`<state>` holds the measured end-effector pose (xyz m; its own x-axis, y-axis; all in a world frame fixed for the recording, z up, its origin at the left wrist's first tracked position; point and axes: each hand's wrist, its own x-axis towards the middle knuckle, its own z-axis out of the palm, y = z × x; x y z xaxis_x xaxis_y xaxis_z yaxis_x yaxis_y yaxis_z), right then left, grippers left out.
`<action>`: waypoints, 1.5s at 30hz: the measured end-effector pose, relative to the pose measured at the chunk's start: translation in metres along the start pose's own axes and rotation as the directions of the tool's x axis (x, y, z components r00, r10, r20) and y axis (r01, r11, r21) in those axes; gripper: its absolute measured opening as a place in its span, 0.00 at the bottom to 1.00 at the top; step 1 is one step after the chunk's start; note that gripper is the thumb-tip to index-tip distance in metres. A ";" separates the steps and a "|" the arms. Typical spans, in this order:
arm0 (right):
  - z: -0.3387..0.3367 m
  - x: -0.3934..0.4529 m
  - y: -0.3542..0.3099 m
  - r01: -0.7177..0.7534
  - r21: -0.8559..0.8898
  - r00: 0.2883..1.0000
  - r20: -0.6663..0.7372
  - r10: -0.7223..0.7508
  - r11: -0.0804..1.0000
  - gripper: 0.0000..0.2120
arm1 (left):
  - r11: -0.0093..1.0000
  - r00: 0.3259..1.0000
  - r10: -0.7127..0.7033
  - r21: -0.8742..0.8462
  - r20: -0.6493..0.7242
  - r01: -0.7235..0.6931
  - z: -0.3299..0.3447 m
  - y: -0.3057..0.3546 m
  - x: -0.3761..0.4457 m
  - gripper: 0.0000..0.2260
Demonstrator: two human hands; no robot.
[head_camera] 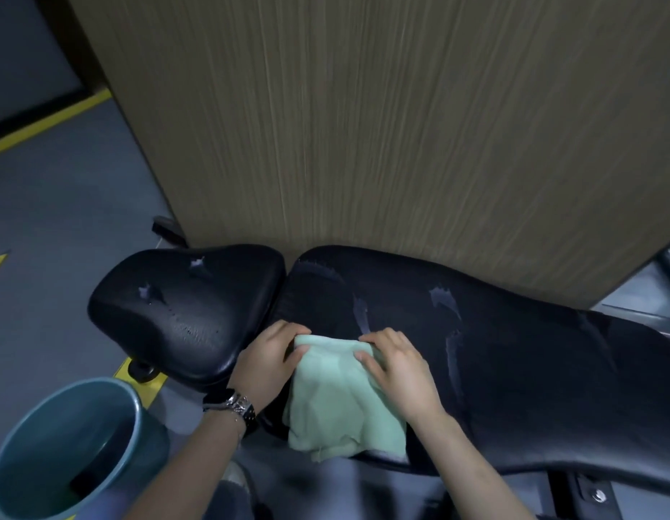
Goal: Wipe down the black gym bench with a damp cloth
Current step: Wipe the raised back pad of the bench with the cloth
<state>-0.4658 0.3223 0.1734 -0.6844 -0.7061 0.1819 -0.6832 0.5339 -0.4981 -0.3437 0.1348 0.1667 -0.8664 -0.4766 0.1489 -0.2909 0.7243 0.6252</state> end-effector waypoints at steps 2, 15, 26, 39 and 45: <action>0.008 -0.001 0.005 0.068 -0.060 0.994 -0.086 -0.073 0.996 0.12 | 0.993 0.994 0.097 0.079 -0.047 -0.093 0.007 -0.004 0.001 0.19; 0.027 -0.049 -0.017 0.306 -0.121 0.924 0.275 -0.265 0.944 0.36 | 0.804 0.918 0.334 0.444 0.213 -0.395 0.001 -0.004 -0.039 0.27; 0.059 -0.023 -0.052 0.310 -0.344 0.920 0.342 -0.189 0.887 0.38 | 0.815 0.959 0.240 0.505 0.150 -0.283 -0.051 -0.056 -0.047 0.26; 0.099 0.048 -0.083 0.320 -0.349 0.914 0.360 -0.189 0.881 0.27 | 0.853 0.988 0.107 0.500 0.107 -0.147 -0.083 -0.129 -0.038 0.26; 0.109 0.105 -0.090 0.301 -0.312 0.894 0.421 -0.153 0.901 0.31 | 0.851 0.982 0.136 0.492 0.131 -0.183 -0.082 -0.148 -0.033 0.26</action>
<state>-0.4483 0.1493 0.1455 -0.4003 -0.9087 -0.1182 -0.9010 0.4138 -0.1300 -0.2393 0.0030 0.1321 -0.9435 -0.3044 0.1310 -0.2885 0.9490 0.1273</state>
